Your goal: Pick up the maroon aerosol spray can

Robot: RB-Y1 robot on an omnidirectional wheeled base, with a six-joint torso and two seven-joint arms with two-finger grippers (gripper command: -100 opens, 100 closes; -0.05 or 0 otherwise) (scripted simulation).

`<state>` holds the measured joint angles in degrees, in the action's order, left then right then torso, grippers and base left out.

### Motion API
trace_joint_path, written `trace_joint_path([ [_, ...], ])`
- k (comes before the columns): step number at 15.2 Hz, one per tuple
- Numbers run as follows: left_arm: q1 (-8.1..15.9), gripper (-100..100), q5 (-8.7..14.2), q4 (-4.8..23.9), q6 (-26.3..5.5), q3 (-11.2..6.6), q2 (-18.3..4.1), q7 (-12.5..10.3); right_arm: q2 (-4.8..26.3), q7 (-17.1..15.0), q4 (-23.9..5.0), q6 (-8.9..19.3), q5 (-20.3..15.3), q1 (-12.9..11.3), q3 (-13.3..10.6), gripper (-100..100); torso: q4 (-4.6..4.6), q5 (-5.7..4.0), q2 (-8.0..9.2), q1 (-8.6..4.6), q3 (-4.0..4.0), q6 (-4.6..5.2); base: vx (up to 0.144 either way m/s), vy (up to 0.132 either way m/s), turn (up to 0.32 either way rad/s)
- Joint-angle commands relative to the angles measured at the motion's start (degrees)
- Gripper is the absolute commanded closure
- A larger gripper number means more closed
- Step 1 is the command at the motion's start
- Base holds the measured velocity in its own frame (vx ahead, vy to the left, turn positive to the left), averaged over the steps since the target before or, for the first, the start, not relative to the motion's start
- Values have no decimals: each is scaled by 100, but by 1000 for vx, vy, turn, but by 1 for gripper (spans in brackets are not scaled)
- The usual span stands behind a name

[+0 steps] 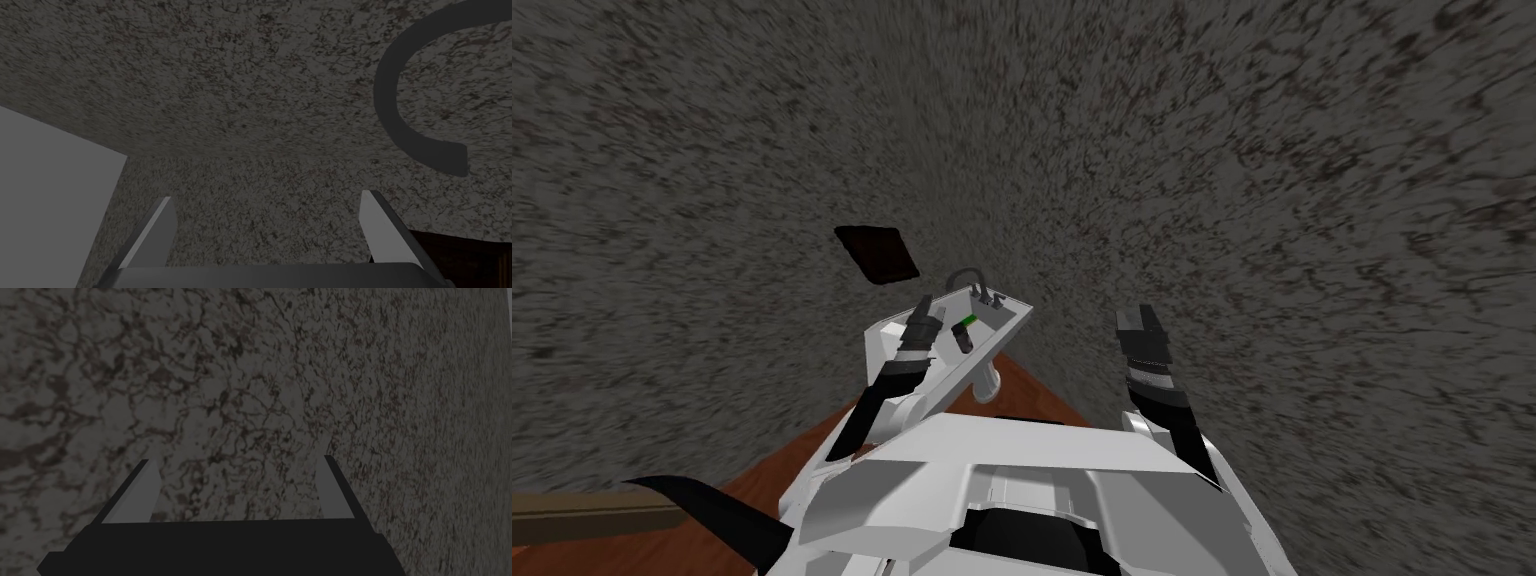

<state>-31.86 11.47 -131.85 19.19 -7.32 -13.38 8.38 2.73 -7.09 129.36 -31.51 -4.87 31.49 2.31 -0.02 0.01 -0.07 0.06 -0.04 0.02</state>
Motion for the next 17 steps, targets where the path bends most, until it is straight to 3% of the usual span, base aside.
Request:
trace_joint_path([
  [1, -73, -100, 132, 7, -175, -64, -183, -24, 0, 0, 0, 0, 0, 0, 0, 0, 0, 0, 0, 0, 0, 0, 17, 9, -111],
  [4, -293, -100, 492, -31, -564, -240, -583, -85, 0, 0, 0, 0, 0, 0, 0, 0, 0, 1, 0, 2, 0, -1, 18, 11, -144],
  [5, -293, -100, 492, -31, -648, -240, -593, -85, 0, 0, 0, 0, 0, 0, 0, 0, 0, 0, 0, 2, 0, 0, 14, 12, -117],
  [6, -416, -100, 689, -52, -787, -339, -791, -120, 0, 0, 0, 0, 0, 0, 0, 0, 0, 1, 0, 2, 0, -1, 13, 11, -166],
  [8, -416, -100, 689, -52, -910, -339, -791, -120, 0, 0, 0, 0, 0, 0, 0, 0, 0, 1, 2, 2, 1, 0, 8, 12, -95],
  [9, -546, -100, 896, -74, -1106, -443, -986, -156, 0, 0, 0, 0, 0, 0, 0, 0, 1, 1, 3, 1, 1, -2, 6, 9, -110],
  [10, -546, -100, 896, -74, -1188, -443, -986, -156, 0, 0, 0, 0, 0, 0, 0, 0, 1, 0, 3, 0, 2, 0, 7, 10, -122],
  [11, -683, -100, 1108, -97, -1354, -554, -1177, -194, 0, 0, 0, 0, 0, 0, 0, 0, 1, 0, 4, -1, 2, 0, 10, 9, -191],
  [13, -683, -100, 1111, -97, -1480, -554, -1177, -194, 0, 0, 0, 0, 0, 0, 0, 0, 1, 0, 3, 1, 2, 1, 7, 12, -119],
  [14, -826, -100, 1335, -121, -1666, -672, -1365, -234, 0, 0, 0, 0, 0, 0, 0, 0, 1, 0, 3, 0, 2, -2, 6, 8, -138],
  [16, -826, -100, 1335, -121, -1786, -672, -1365, -234, 0, 0, 0, 0, 0, 0, 0, 0, 1, 0, 4, -1, 2, 0, 6, 9, -104],
  [17, -973, -100, 1565, -145, -1963, -795, -1550, -276, 0, 0, 0, 0, 0, 0, 0, 0, 1, 0, 4, -2, 2, -2, 7, 3, -130],
])
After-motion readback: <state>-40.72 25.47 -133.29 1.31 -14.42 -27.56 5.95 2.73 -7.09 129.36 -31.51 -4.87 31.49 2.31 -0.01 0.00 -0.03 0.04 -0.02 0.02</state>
